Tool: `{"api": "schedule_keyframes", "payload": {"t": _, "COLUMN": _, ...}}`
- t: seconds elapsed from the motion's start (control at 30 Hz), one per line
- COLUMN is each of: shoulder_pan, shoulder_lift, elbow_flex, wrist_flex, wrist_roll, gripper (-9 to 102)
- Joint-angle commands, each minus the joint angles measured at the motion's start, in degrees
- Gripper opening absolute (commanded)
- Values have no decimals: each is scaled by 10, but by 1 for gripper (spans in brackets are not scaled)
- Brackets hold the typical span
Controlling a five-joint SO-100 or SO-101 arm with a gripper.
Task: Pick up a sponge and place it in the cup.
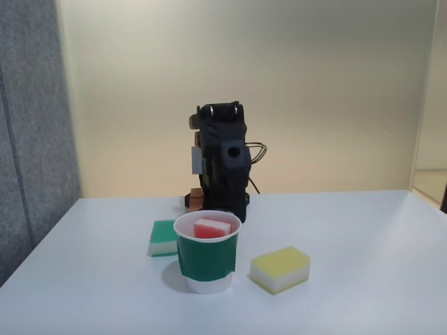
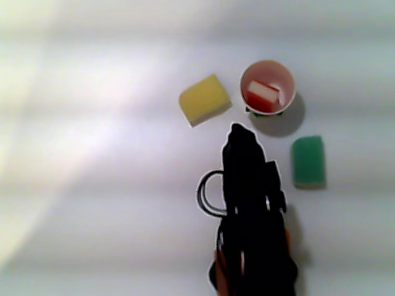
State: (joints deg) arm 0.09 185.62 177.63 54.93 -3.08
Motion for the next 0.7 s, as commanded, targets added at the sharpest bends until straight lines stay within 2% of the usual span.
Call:
{"api": "schedule_keyframes", "payload": {"t": 0.0, "shoulder_pan": 42, "shoulder_lift": 14, "elbow_flex": -4, "wrist_flex": 33, "wrist_roll": -53, "gripper": 0}}
{"api": "schedule_keyframes", "payload": {"t": 0.23, "shoulder_pan": 112, "shoulder_lift": 15, "elbow_flex": -4, "wrist_flex": 127, "wrist_roll": -142, "gripper": 0}}
{"api": "schedule_keyframes", "payload": {"t": 0.5, "shoulder_pan": 123, "shoulder_lift": 14, "elbow_flex": -4, "wrist_flex": 232, "wrist_roll": -169, "gripper": 0}}
{"api": "schedule_keyframes", "payload": {"t": 0.57, "shoulder_pan": 120, "shoulder_lift": 14, "elbow_flex": -4, "wrist_flex": 233, "wrist_roll": -159, "gripper": 0}}
{"api": "schedule_keyframes", "payload": {"t": 0.67, "shoulder_pan": 115, "shoulder_lift": 14, "elbow_flex": -4, "wrist_flex": 243, "wrist_roll": -69, "gripper": 0}}
